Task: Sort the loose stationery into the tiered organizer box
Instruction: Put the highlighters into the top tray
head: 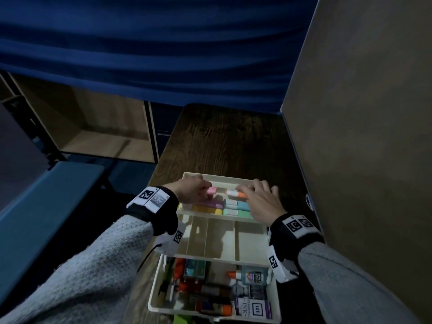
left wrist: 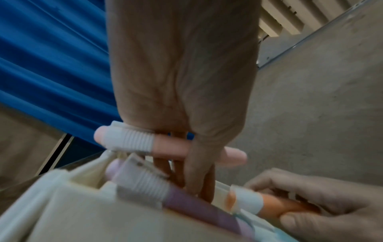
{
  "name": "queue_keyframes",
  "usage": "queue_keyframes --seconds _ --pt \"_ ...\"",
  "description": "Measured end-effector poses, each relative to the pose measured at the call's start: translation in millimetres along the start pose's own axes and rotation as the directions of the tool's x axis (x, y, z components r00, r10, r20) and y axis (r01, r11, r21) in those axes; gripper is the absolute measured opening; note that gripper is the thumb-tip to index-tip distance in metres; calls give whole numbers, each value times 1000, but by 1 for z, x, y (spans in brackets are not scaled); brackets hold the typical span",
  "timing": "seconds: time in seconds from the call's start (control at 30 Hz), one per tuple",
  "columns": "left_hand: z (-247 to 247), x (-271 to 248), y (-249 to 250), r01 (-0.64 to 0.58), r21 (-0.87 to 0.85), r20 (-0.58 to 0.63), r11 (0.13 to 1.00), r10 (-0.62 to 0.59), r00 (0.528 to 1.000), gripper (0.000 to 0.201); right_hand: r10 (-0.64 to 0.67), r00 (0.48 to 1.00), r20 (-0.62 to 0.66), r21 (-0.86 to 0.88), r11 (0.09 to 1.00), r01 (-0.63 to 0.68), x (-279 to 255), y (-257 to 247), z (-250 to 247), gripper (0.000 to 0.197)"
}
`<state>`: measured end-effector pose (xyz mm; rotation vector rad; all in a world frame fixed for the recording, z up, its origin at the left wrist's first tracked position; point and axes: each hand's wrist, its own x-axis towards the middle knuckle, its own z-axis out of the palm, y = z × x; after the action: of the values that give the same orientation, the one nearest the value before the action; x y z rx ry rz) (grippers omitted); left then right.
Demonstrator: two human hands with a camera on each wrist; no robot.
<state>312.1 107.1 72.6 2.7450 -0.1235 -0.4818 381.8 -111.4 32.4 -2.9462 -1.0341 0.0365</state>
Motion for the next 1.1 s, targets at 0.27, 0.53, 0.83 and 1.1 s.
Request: queue_keyframes --seconds 0.27,0.53,0.83,1.1 --pt "4 -4 -9 2 -18 -87 1000 -3 996 20 -55 998 2 -22 998 55 -14 -4 7 63" --pt "-14 -23 -25 135 -571 -103 809 -234 967 54 56 998 30 -4 998 -56 -27 -20 4 55" --pt "-9 -27 -43 -21 -962 -69 272 -168 983 30 160 980 -116 222 966 -131 -43 -27 5 46" --pt "-5 -12 -15 -92 -555 -297 827 -93 950 21 171 978 -115 356 927 -120 -66 -19 -7 38"
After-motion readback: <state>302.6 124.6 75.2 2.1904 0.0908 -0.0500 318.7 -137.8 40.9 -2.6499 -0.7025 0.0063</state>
